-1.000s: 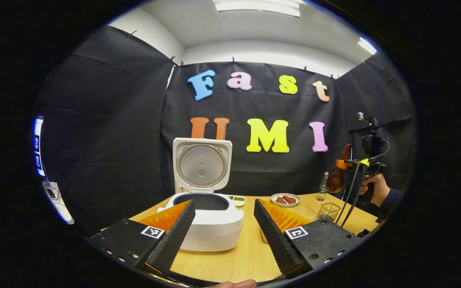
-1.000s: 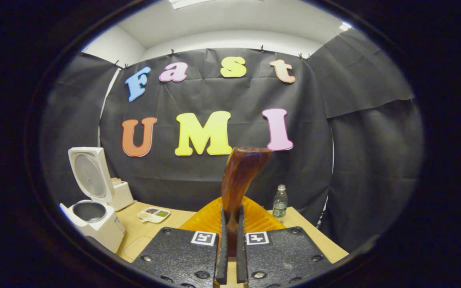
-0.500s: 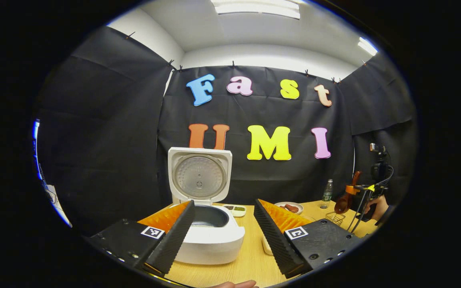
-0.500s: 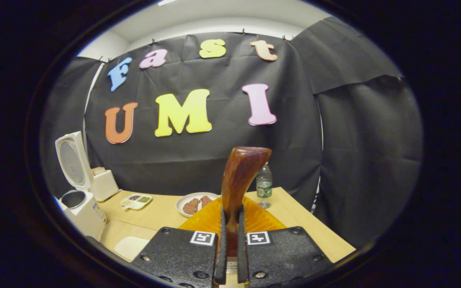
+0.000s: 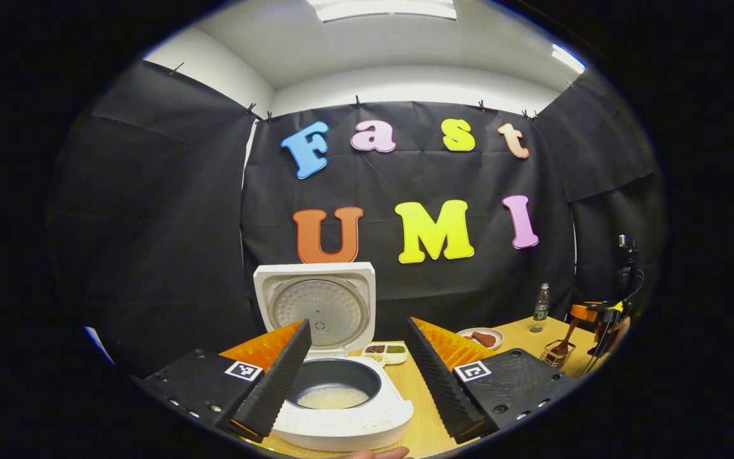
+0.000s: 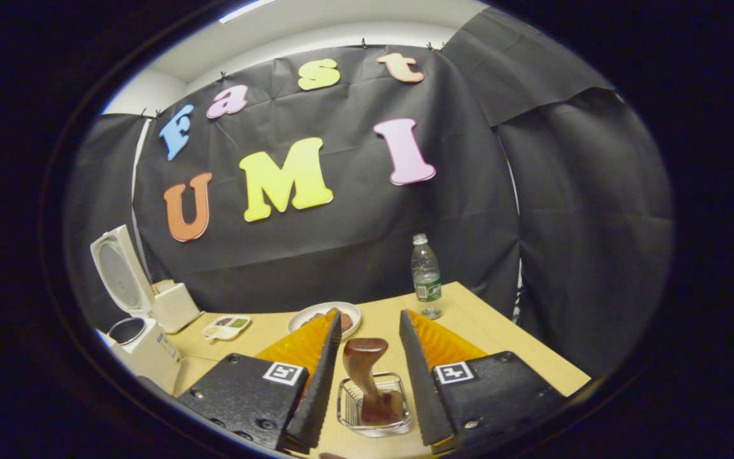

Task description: Close the left gripper, press the button to open the rice cooker; take a wooden spoon from the chopstick holder with the right hand, scoop a spoonful of rice and pour it into the rice cooker, then put the wooden spoon back into the chopstick holder.

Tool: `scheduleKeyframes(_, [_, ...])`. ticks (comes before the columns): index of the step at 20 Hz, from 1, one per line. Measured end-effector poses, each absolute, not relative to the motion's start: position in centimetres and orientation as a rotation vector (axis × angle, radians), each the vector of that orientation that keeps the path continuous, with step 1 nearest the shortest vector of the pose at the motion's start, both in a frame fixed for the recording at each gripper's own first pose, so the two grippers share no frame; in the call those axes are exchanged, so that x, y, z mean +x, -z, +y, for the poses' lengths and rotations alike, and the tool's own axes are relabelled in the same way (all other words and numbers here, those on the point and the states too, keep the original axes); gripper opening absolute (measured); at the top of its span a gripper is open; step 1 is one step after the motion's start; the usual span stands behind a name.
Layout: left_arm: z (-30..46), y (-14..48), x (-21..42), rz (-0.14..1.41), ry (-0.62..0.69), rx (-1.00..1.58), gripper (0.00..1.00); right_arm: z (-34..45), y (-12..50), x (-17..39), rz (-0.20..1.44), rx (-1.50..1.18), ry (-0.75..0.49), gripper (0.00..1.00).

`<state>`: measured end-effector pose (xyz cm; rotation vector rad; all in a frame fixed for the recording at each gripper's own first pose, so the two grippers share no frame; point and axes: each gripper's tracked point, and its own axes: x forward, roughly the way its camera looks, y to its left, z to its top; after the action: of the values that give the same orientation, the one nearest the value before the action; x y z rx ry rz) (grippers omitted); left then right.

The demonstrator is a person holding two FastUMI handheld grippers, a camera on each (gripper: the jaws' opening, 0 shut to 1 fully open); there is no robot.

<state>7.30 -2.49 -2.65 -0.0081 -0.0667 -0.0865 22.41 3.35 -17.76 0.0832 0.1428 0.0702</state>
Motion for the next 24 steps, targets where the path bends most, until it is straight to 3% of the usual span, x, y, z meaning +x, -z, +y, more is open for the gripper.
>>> scheduleKeyframes(3, [-1.4,1.3,8.9,-0.063,0.072,-0.053,0.96,2.3,16.4,21.1,0.142,0.005,-0.001,0.89])
scheduleKeyframes(4, [-1.0,1.0,9.5,-0.055,0.063,-0.061,0.96,2.3,15.9,20.2,0.147,-0.005,0.013,0.91])
scheduleKeyframes(9, [1.3,-1.9,12.5,-0.057,0.043,-0.138,0.93,1.0,12.9,14.4,0.138,-0.023,0.086,0.92])
scheduleKeyframes(20, [4.4,-8.0,21.5,-0.109,-0.019,-0.124,0.94,6.4,9.6,4.2,-0.067,0.003,-0.115,0.92])
scheduleKeyframes(24, [4.4,-5.8,26.6,-0.025,-0.040,-0.060,0.94,8.2,10.3,3.8,-0.077,0.007,-0.199,0.90])
